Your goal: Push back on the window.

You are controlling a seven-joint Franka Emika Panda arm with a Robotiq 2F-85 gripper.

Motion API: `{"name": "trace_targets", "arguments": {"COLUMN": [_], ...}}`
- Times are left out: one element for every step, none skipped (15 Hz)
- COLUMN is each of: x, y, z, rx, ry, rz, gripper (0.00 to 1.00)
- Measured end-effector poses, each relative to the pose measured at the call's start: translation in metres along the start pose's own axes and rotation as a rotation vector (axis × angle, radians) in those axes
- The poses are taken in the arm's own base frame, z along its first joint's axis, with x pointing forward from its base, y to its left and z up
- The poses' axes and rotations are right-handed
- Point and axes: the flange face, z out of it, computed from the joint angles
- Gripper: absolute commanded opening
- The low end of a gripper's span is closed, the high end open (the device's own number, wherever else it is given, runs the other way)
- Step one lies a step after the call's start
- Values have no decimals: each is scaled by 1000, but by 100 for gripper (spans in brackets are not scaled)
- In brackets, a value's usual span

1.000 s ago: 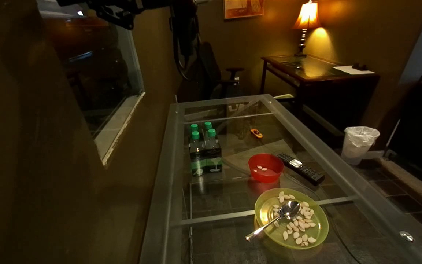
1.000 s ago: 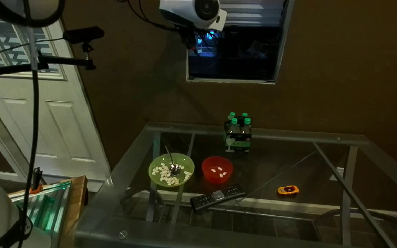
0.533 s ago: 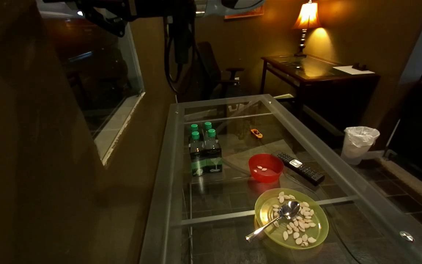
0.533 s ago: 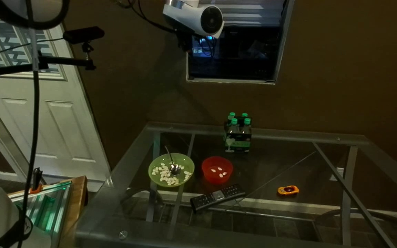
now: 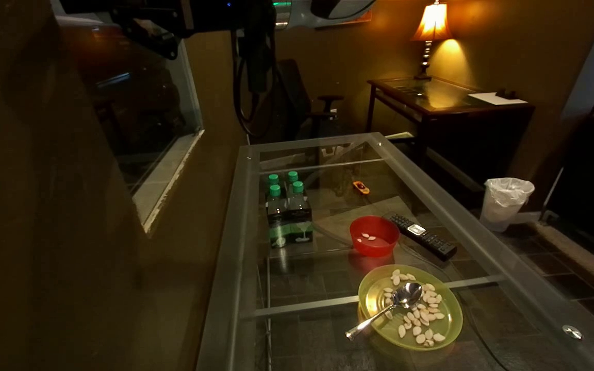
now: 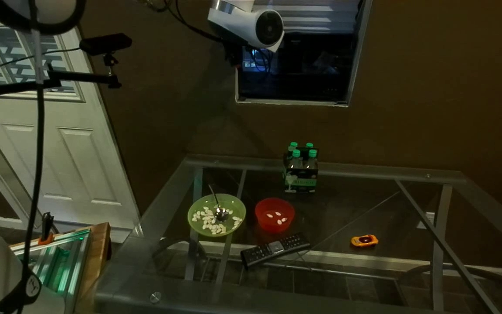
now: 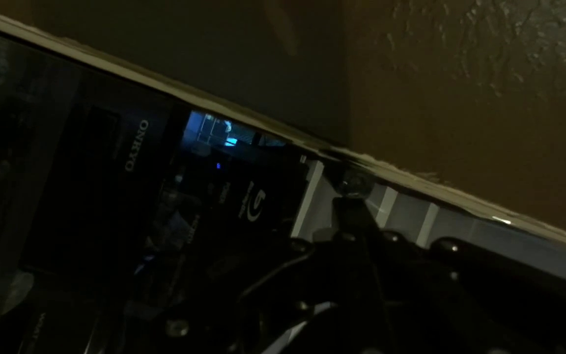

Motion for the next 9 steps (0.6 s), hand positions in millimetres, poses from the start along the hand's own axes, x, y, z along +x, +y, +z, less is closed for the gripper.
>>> {"name": "trace_targets", "arguments": {"x": [0,1,1,1,2,3,4,6,7], "y": [0,0,0,-1,0,1,2,4,5], "z": [0,1,1,3,3,3,4,4,4], "rx": [-2,-3,-4,-5,-4,0,6,14,23], "ry": [-1,-1,-2,-2,-5,-10,-17,-26,-36], "rz": [-3,-5,-8,-11,-14,-15,-16,-17,-18], "gripper": [0,0,0,0,0,0,0,0,0]}}
